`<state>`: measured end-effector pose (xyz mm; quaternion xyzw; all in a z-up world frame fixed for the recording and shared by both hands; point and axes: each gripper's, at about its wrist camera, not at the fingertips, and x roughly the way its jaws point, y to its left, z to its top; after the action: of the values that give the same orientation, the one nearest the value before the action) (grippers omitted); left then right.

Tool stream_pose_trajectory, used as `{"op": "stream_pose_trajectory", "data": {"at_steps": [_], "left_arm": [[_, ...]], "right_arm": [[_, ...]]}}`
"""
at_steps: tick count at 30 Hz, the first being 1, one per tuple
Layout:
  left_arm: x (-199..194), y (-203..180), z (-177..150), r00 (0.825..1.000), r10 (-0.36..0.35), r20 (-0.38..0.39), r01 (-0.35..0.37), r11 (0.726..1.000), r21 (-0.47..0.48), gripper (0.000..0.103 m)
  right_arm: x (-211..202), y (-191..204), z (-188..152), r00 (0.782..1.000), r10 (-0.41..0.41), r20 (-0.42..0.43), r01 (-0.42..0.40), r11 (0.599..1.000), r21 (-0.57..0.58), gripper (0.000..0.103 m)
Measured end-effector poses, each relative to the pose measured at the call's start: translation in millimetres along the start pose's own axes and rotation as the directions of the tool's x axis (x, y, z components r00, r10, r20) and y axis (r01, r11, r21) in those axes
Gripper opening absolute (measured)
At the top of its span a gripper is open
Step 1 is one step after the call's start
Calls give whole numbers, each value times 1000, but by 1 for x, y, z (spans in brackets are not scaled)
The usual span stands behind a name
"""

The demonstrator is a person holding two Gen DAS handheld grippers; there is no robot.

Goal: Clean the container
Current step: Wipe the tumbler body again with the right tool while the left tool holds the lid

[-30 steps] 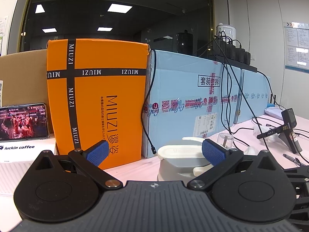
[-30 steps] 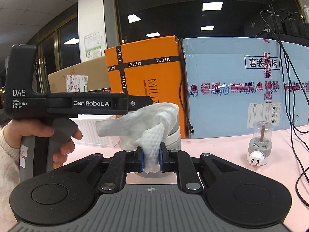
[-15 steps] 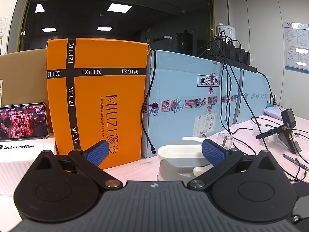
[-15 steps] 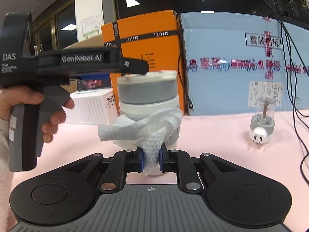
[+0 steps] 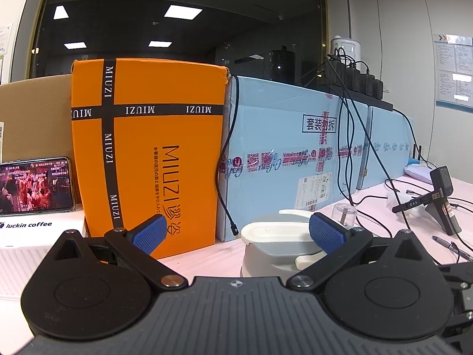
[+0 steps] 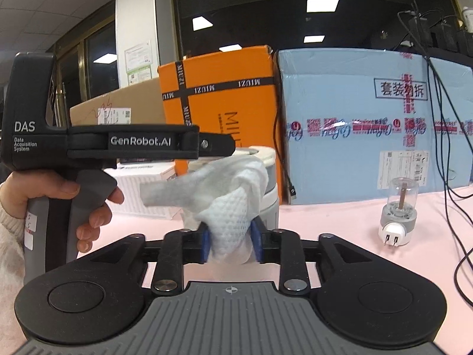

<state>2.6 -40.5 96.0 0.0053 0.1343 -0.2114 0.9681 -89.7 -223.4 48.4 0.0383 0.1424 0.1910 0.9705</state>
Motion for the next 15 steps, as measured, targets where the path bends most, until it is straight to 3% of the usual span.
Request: {"op": "stream_pose_trajectory", "data": {"at_steps": [8,15], "left_arm": [[0,0,0,1000,4,1,-4,1000,-1,103],[1,0,0,1000,1,0,-1,1000,0,103]], "right_arm": [[0,-1,-3,1000,10,8,-10,1000,-11,13],[17,-3,-25,993,16,-119,-17,1000,-5,13]]}}
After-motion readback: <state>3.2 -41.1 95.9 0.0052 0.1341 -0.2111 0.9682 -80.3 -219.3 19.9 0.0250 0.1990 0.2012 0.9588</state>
